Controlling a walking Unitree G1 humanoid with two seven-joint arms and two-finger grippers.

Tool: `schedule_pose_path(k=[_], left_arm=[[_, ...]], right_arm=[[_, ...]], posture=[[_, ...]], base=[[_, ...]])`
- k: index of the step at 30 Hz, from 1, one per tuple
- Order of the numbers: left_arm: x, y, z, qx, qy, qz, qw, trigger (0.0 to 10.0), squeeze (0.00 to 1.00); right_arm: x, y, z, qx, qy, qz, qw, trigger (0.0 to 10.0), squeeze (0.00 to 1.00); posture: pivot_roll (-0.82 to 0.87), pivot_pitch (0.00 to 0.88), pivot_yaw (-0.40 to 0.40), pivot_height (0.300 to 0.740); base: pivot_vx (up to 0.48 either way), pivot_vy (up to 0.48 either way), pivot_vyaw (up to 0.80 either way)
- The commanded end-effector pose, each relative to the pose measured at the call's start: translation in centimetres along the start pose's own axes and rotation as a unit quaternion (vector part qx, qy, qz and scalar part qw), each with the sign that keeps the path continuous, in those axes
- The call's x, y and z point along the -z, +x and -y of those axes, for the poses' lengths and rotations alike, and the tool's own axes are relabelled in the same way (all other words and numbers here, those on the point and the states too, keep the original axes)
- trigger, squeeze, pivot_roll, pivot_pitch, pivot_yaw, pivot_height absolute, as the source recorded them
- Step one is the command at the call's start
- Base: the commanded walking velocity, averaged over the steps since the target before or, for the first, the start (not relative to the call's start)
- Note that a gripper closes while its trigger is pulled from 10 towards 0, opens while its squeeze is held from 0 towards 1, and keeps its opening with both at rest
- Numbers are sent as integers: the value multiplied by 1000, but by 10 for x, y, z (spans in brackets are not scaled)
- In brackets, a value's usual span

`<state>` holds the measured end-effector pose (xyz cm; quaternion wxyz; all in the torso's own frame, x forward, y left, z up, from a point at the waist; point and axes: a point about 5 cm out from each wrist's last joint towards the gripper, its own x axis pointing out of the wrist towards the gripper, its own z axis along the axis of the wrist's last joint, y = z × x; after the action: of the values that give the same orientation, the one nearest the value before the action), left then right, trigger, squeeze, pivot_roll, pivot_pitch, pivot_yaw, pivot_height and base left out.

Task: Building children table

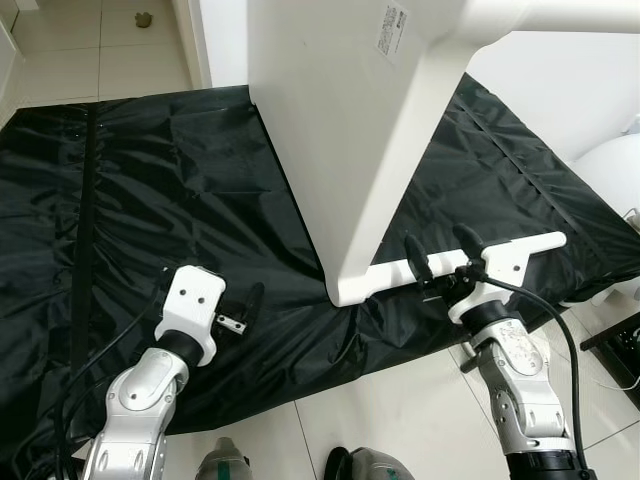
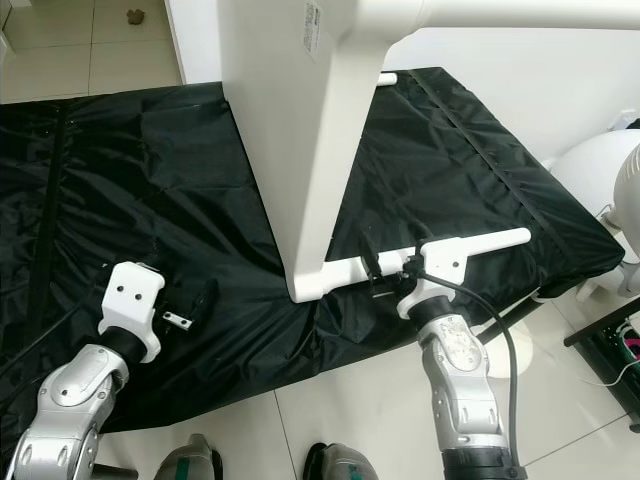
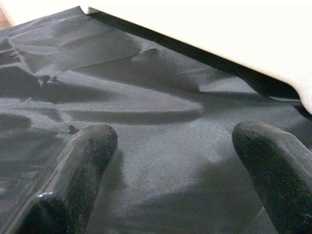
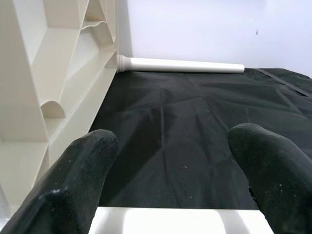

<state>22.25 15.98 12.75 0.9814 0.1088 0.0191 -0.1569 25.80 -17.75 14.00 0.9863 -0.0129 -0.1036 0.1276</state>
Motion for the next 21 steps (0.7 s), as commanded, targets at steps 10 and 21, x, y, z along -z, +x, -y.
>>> schedule_pose_path(k=[10, 21], left_arm=[[-5, -7, -16, -73, 13, 8, 997, 10000, 0], [-8, -47, -43, -134, 9, 9, 991, 10000, 0]], right_arm=[[-3, 3, 13, 11, -17, 8, 1000, 10000, 0], [-9, 0, 26, 17, -47, 14, 999, 10000, 0]], posture=[[113, 93, -59, 740], [128, 93, -75, 740]], base=[[0, -169, 0], [0, -112, 0]])
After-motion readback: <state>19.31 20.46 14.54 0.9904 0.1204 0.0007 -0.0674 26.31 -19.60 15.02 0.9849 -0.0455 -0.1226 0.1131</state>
